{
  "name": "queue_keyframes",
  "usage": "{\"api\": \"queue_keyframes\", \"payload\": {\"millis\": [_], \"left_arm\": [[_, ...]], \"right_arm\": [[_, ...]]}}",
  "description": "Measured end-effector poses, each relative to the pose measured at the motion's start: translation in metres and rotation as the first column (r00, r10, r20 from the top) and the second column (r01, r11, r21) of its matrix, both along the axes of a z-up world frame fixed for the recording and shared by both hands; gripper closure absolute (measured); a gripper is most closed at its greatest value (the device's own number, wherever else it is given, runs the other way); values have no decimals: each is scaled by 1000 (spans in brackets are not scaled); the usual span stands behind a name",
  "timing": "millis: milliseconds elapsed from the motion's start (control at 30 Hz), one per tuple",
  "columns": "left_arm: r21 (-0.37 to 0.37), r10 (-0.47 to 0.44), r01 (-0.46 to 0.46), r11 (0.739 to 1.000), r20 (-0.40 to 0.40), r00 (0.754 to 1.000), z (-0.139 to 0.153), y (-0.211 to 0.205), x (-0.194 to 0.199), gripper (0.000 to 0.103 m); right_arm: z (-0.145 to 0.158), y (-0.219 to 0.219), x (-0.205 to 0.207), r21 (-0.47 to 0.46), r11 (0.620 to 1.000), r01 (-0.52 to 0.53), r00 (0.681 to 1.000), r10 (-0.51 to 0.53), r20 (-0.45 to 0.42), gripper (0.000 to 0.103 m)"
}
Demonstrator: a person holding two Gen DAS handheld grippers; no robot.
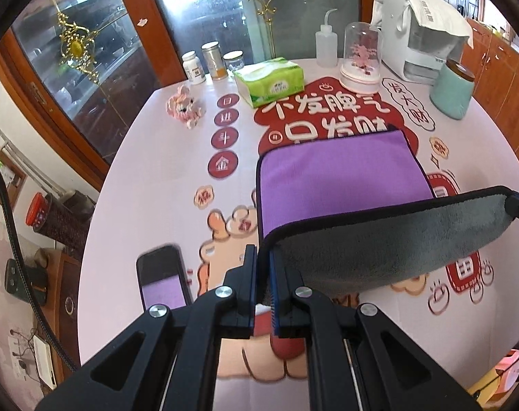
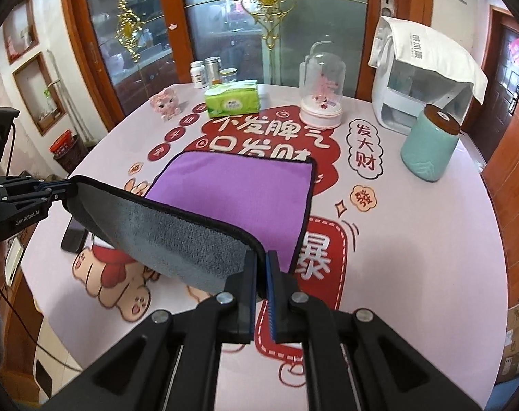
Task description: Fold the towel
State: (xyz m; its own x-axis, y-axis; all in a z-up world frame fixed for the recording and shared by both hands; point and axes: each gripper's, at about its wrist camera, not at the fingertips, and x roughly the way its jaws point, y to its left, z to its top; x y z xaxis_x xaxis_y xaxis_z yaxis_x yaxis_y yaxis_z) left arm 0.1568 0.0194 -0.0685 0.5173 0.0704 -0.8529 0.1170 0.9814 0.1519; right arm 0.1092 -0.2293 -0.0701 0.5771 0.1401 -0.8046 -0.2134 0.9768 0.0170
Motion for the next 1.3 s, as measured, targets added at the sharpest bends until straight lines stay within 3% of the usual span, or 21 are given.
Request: {"api": "queue_keyframes", "payload": {"millis": [367,700,1300], "left_arm": [[-12,-7,7,1000,12,1000,-13,-3,85,98],[-25,17,-17,1000,-36,999,-58,0,150,98],[-28,40,-43,999,-99,994,-115,-13,200,98]], "right_arm": [[-1,-2,78,-4,995,101,995,-101,15,98],[-32,6,144,-40,987,155,988,-155,-13,98],[-95,-1,200,-81,973,216,969,-223,-101,98]]}}
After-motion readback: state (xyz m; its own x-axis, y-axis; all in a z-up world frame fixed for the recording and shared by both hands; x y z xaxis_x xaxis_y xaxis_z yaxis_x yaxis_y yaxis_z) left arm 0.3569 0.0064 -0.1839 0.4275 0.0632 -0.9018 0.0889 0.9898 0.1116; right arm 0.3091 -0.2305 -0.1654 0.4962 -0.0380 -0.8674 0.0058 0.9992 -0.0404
